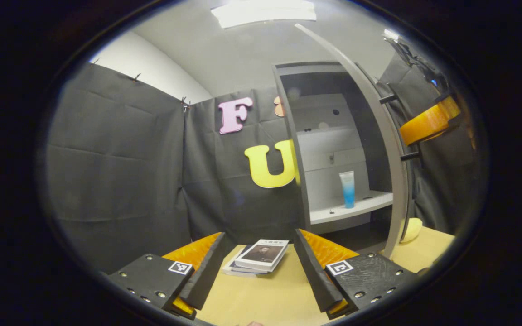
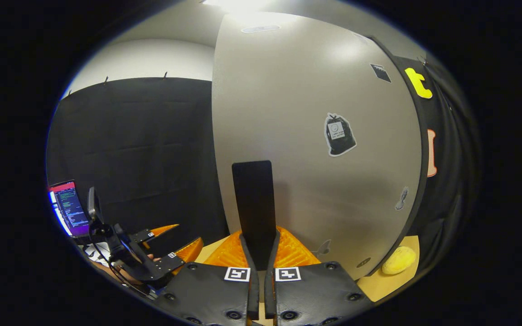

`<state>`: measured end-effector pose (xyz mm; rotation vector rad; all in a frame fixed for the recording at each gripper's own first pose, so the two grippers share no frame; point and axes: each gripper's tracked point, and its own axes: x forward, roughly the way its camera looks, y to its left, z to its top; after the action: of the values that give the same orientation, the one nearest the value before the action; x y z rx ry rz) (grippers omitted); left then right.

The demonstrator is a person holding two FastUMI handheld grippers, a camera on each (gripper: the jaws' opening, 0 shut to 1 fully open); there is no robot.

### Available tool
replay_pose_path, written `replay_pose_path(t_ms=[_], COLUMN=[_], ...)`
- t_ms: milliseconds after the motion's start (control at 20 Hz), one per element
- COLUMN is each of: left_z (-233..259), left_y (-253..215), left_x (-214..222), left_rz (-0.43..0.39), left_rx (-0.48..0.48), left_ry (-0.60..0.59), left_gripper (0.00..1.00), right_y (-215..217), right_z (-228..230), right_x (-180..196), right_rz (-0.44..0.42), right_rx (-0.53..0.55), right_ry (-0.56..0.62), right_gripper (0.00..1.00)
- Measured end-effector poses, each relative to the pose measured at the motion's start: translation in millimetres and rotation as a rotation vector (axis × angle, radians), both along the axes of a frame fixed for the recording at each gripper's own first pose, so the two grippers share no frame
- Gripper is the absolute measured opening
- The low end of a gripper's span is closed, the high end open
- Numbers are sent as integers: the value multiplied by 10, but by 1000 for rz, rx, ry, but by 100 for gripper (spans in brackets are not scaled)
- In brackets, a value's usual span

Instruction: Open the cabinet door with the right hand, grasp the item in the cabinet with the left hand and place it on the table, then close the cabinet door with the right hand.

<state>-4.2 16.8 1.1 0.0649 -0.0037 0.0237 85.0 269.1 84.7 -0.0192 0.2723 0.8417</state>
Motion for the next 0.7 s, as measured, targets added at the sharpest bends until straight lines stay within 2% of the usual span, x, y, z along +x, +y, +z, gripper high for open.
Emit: replay_pose_path(t_ms=[50, 500, 700], left_z=[5, 52, 48], left_y=[-77, -808, -1145], left_x=[10, 53, 47], left_rz=[-9, -94, -132], left_rx=[-2, -10, -30], left_ry=[0, -8, -2], left_gripper=[89, 90, 90], right_y=[-14, -182, -448], right_z=[5, 24, 88], right_x=[8, -35, -149], right_rz=[3, -1, -32], right_rx=[3, -2, -13], right_ry=[2, -1, -11], right_gripper=[3, 6, 6])
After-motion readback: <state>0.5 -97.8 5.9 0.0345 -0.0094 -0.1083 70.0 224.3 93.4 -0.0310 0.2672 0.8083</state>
